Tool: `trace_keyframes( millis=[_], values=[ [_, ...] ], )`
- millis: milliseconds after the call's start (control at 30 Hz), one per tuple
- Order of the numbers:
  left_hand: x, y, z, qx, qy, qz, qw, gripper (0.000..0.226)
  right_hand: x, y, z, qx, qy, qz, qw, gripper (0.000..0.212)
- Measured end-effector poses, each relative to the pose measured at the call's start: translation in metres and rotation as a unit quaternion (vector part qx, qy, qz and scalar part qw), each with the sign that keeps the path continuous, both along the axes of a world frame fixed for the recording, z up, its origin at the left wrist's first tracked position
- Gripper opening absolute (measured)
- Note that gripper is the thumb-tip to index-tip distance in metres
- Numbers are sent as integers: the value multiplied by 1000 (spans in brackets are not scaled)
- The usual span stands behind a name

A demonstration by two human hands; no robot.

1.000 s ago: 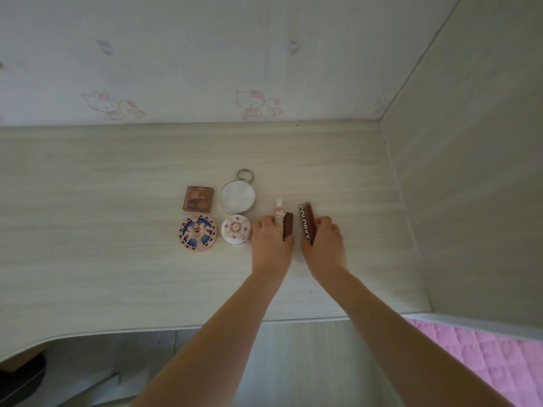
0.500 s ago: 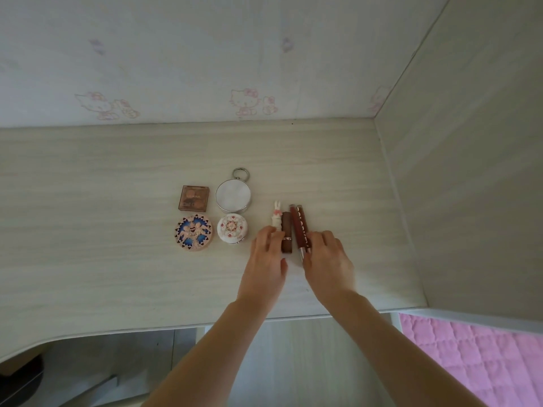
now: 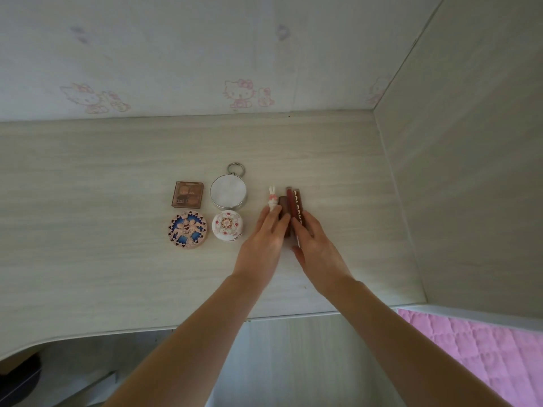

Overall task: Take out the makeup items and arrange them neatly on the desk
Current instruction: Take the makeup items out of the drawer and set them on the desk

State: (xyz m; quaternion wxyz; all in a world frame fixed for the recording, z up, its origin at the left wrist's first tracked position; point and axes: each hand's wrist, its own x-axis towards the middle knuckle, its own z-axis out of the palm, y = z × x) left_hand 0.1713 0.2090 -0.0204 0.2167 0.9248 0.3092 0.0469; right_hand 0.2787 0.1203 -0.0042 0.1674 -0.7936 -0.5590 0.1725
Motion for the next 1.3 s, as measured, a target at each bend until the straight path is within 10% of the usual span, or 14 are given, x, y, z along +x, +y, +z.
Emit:
trace_keyframes(
  millis=[533, 1300],
  values=[
    [-19, -32, 10, 2, -34, 32, 999, 62, 1, -32, 3, -14, -16, -39, 999, 66],
    [-177, -305, -39, -76, 106, 29, 991, 43, -108, -311, -42, -105, 11, 54, 993, 55]
  ],
)
